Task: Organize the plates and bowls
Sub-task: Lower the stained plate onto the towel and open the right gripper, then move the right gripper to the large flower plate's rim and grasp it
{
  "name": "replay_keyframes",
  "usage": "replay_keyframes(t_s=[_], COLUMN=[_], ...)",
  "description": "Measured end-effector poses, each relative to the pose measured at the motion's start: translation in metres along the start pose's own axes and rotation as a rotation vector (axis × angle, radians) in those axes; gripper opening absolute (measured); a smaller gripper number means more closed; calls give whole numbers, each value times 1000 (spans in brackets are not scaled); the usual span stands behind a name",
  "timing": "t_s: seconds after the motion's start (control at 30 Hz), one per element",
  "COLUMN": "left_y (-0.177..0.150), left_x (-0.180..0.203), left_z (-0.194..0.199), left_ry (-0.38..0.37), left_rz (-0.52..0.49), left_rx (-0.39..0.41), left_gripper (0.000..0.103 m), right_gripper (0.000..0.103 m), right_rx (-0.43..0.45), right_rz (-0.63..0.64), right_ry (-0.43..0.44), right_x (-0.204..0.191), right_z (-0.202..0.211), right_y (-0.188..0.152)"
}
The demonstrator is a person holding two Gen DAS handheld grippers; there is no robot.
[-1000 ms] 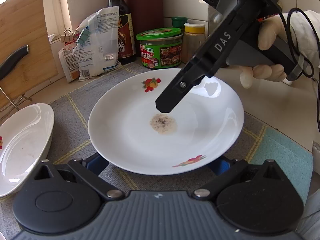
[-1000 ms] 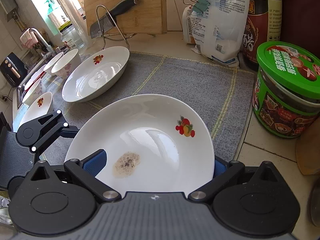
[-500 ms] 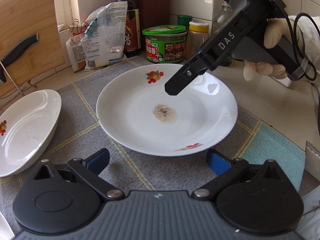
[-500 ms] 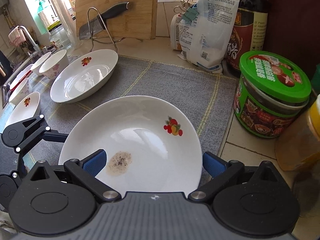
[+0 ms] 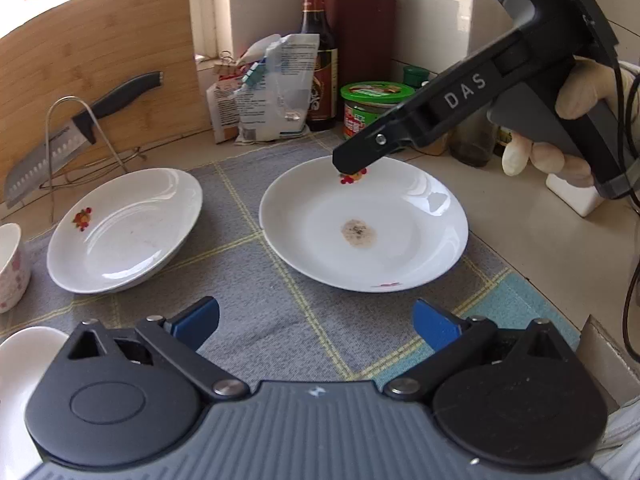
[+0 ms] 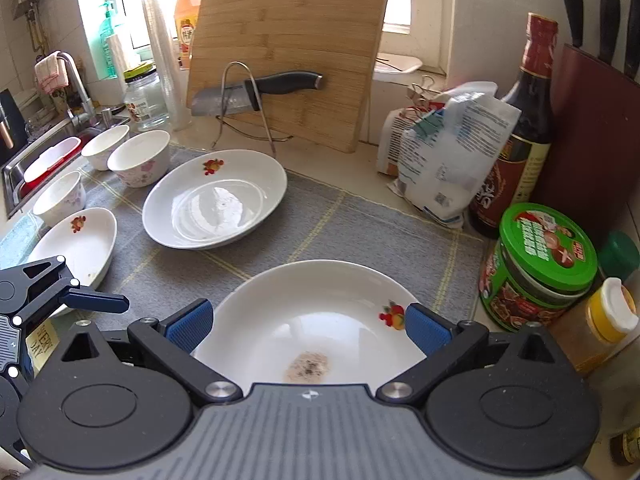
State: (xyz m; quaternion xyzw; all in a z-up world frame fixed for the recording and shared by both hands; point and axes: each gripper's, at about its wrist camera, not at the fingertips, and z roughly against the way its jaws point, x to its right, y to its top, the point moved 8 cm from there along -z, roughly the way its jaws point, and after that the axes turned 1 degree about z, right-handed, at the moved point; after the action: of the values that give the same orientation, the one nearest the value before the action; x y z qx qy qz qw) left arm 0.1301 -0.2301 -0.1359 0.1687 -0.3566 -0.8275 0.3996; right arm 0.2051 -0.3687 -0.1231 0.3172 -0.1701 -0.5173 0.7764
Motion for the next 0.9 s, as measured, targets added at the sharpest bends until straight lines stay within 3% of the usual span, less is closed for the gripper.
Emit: replay_keyframes(t_s=[0.33, 0.63, 0.9], left_y=[-19, -43, -63], left_x=[-32, -69, -103], left_z=[42, 73, 92], left_ry=[4, 25, 23], left_rz=[82, 51, 63], left_rx=[16, 13, 21], left_gripper=[102, 102, 102], right_gripper=[103, 103, 103], right_rx=[62, 65, 38], right_rz=[-30, -89, -92], right_ry=[51, 67, 17], right_x=[-79, -139, -173], right_z=[-7, -15, -34], right_y=[12, 5, -3])
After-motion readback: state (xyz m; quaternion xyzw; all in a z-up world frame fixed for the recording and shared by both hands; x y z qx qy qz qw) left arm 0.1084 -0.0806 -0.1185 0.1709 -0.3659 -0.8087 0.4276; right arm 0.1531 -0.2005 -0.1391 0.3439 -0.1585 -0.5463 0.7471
